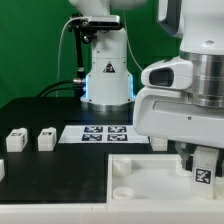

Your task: Assemble one leg

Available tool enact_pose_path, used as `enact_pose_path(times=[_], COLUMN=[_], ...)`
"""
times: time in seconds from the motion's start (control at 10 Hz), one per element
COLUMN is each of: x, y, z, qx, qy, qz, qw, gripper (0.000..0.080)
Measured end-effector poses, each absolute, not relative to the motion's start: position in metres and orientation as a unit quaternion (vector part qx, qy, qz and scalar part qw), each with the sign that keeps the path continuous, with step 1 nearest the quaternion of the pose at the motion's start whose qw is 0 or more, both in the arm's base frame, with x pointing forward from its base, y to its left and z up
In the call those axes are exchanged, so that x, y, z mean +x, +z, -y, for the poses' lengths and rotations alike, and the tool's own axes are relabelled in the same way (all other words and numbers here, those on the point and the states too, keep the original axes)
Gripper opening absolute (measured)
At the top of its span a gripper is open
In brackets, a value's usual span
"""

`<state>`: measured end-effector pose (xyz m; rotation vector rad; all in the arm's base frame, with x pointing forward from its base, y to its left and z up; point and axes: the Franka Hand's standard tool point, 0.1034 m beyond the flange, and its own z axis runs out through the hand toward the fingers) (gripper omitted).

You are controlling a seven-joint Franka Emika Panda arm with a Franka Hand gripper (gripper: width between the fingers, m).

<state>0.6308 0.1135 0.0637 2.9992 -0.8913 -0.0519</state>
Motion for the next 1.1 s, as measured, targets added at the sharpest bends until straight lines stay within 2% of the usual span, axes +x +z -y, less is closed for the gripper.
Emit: enact_pose_path(times=[0.1, 0.2, 0.5, 0.8, 1.0, 1.1], x=[0.634, 0.635, 0.630, 0.627, 0.626, 0.626], y=[0.064, 0.065, 0.063, 0.064, 0.063, 0.062], z=[-0.115, -0.113, -0.107, -0.105, -0.106, -0.106], qx=[0.921, 0.885, 0.703, 0.581, 0.594, 0.600], qy=[-0.026, -0.036, -0.020, -0.011, -0.011, -0.011], qz=[0.388, 0.464, 0.711, 0.814, 0.804, 0.800], qw=[0.022, 0.027, -0.002, -0.002, -0.003, -0.002], gripper=[0.0292, 0.0292, 0.0293, 0.0294, 0.0294, 0.0529])
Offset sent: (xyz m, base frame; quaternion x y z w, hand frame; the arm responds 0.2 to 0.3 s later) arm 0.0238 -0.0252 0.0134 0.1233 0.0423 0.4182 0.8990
